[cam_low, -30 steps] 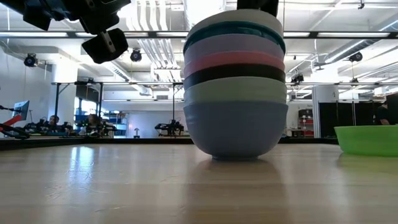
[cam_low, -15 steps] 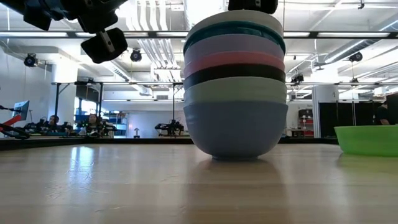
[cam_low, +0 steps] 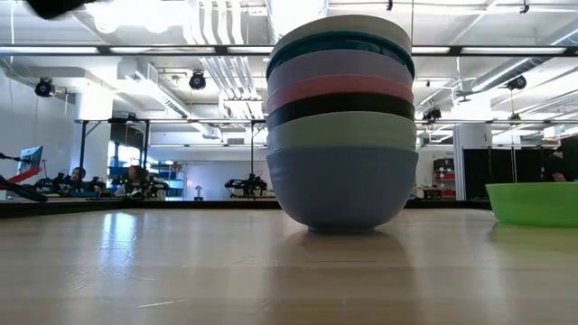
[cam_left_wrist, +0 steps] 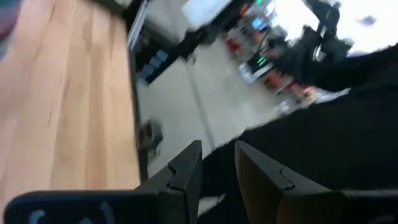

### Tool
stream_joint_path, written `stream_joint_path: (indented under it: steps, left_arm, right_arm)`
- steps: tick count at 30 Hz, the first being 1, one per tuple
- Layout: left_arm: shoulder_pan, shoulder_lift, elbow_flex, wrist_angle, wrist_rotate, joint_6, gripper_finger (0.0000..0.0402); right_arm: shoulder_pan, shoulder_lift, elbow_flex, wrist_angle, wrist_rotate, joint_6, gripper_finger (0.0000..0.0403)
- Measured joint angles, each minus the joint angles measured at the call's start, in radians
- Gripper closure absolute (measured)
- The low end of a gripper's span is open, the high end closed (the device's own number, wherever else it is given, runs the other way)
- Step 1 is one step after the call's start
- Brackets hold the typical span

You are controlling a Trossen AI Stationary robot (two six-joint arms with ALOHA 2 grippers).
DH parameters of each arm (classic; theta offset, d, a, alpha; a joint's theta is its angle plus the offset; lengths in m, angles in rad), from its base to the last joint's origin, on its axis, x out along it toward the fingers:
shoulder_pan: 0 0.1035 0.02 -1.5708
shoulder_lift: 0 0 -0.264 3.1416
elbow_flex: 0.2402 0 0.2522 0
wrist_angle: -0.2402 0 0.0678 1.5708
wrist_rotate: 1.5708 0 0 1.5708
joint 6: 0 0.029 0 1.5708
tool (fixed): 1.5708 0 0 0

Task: Nest bowls inside each other
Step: Stack the red bowl on top of the white bowl

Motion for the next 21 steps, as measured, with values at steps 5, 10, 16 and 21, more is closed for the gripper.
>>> stream_joint_path:
  steps: [5,10,16,21]
  left_arm:
    - [-0.208,0.016,0.127,-0.395,-0.244,-0.080,0.0321]
    - [-0.306,0.092,0.178,-0.736,-0.331,-0.294,0.0321]
    - [-0.306,0.206,0.134,-0.812,-0.180,-0.440,0.0321]
    - [-0.305,0.287,0.129,-0.810,-0.140,-0.440,0.0321]
  right_arm:
    - [0.050,-0.149,-0.209,0.100,0.049,0.133,0.0394]
    - [0.056,-0.260,-0.397,0.281,0.053,0.188,0.0394]
    - [0.056,-0.322,-0.529,0.521,0.061,0.162,0.0394]
    - [0.056,-0.336,-0.564,0.579,0.060,0.157,0.0394]
